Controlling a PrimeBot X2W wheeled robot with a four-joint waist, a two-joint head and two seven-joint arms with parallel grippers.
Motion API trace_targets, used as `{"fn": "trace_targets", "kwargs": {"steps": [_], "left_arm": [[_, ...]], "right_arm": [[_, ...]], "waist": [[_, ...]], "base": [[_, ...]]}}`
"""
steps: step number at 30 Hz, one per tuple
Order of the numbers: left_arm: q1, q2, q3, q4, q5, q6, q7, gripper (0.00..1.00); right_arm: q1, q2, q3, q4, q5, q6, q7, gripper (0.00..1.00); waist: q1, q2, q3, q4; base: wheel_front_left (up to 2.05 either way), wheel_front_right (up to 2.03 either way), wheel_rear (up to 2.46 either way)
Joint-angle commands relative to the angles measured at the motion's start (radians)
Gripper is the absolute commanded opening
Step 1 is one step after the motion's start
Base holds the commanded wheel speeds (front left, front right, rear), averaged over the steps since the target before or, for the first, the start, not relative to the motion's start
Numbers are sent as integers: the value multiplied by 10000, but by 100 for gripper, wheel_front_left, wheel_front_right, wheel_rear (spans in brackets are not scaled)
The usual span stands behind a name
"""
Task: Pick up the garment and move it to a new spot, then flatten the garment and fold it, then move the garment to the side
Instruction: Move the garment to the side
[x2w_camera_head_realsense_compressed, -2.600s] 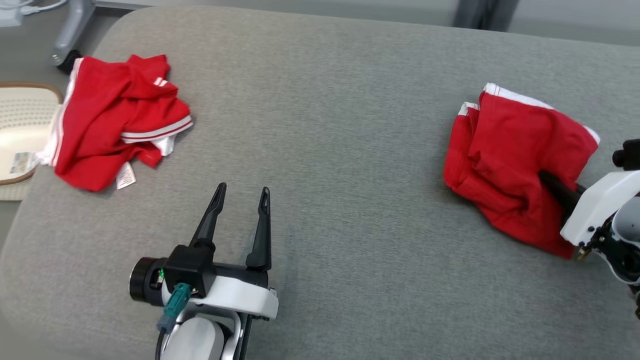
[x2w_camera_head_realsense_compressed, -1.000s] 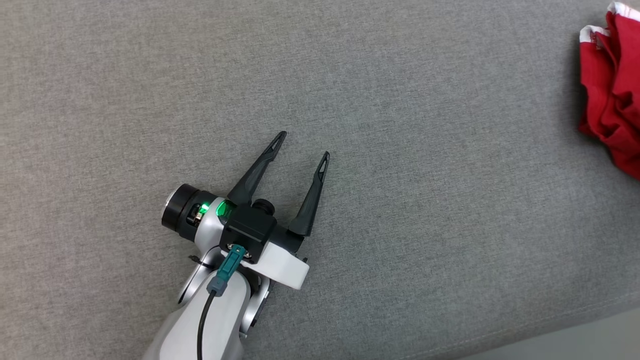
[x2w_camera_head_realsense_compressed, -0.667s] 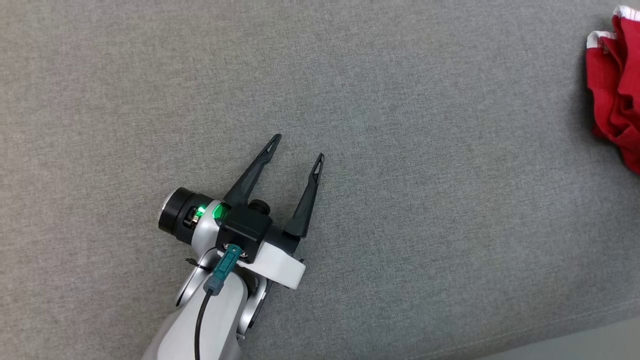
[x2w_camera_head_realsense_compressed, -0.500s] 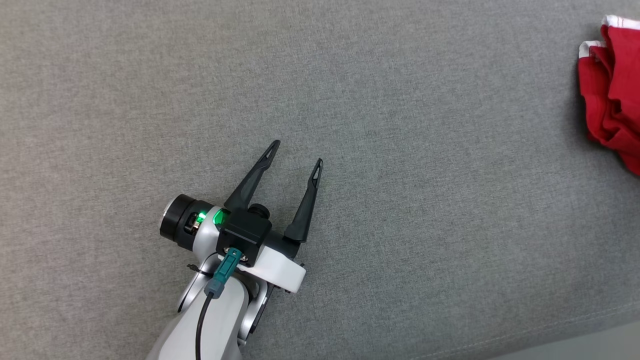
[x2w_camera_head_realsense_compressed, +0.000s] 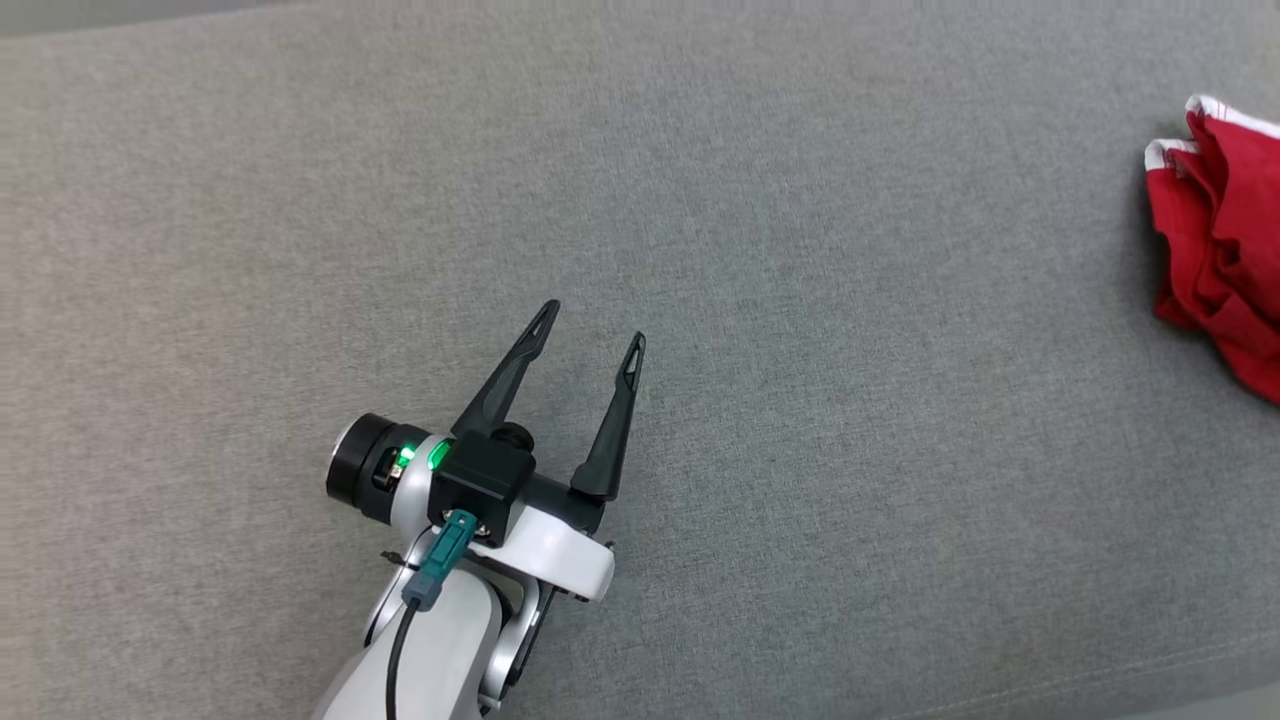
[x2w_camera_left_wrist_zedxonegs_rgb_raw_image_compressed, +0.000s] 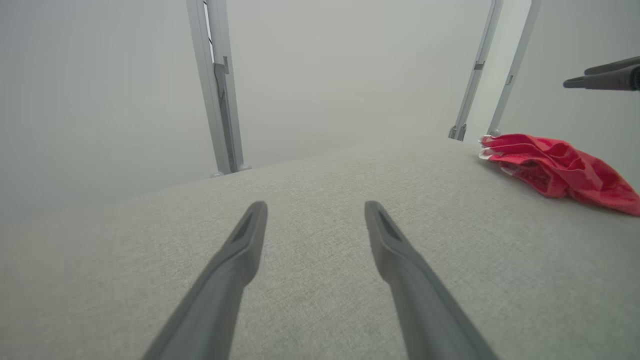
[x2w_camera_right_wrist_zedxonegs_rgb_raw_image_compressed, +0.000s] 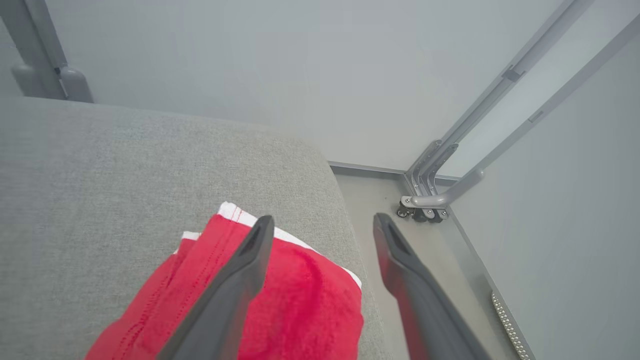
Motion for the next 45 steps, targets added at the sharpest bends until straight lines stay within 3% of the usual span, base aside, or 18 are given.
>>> {"fn": "trace_targets", "kwargs": {"steps": [1,8,17,25,29,36,45], "left_arm": [[85,50,53,-55,-62,88,2,100],[643,51,560,-211,-152,258,2,100],[1329,50,1626,-589,-179,281,2,100],[1979,47,2578,-910,-367,349,2,100],[2372,47,2951,-1072,-551,389,3,100],[2778,51,3109,-1104,-343,366,3,100],[2945,47,3144,-993,-356,275,3,100]], "right_arm": [[41,86,-20,-177,112,-1,-162,100],[616,622,-726,-1808,653,1,-516,100],[3111,1479,-4070,-5162,-1208,1,-522,100],[6490,3434,-7010,-7846,-3384,1,-522,100],[7873,4436,-8016,-8877,-4400,1,-524,100],[9285,5377,-8704,-9499,-5500,5,-525,100],[9983,5784,-8775,-9732,-6536,2,-524,100]], "waist": [[0,0,-265,120],[0,0,-1112,380],[0,0,-1797,820],[0,0,-2160,1233],[0,0,-2286,1382],[0,0,-2424,1545],[0,0,-2522,1692]], "base": [[0,0,0],[0,0,0],[0,0,0],[0,0,0],[0,0,0],[0,0,0],[0,0,0]]}}
